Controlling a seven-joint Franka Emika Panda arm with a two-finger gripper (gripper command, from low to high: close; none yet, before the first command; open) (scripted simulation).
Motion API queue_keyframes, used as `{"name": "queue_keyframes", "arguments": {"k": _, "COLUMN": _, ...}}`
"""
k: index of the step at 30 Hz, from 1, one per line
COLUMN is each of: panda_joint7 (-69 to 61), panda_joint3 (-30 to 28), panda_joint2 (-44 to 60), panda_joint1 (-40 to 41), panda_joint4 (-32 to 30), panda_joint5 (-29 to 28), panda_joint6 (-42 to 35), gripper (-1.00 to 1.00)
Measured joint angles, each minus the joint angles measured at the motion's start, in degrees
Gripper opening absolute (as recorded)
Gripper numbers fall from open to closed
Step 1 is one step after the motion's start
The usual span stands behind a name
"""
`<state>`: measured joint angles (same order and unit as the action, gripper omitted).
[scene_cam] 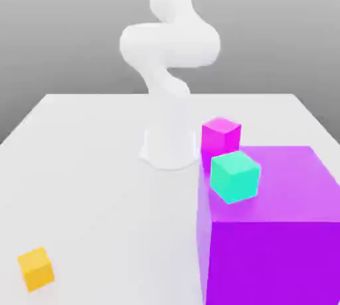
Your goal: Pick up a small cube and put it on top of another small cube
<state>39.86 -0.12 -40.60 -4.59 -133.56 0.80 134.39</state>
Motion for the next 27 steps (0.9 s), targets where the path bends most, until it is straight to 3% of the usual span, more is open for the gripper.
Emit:
{"name": "queue_keyframes", "arguments": {"k": 9, "panda_joint7": -22.02, "panda_joint3": 2.05, "panda_joint2": 19.07, "panda_joint1": -14.73, "panda_joint4": -6.46, "panda_joint5": 3.31, "panda_joint6": 9.44, "gripper": 0.0}}
{"name": "queue_keyframes", "arguments": {"k": 16, "panda_joint7": -37.16, "panda_joint3": 6.89, "panda_joint2": 33.57, "panda_joint1": -23.01, "panda_joint4": -11.42, "panda_joint5": 3.53, "panda_joint6": 16.7, "gripper": 0.0}}
{"name": "queue_keyframes", "arguments": {"k": 23, "panda_joint7": -46.15, "panda_joint3": 10.52, "panda_joint2": 48.22, "panda_joint1": -31.03, "panda_joint4": -16.14, "panda_joint5": -4.16, "panda_joint6": 24.13, "gripper": 0.0}}
{"name": "queue_keyframes", "arguments": {"k": 27, "panda_joint7": -44.25, "panda_joint3": 7.89, "panda_joint2": 56.57, "panda_joint1": -33.59, "panda_joint4": -15.32, "panda_joint5": -8.96, "panda_joint6": 30.27, "gripper": 0.0}}
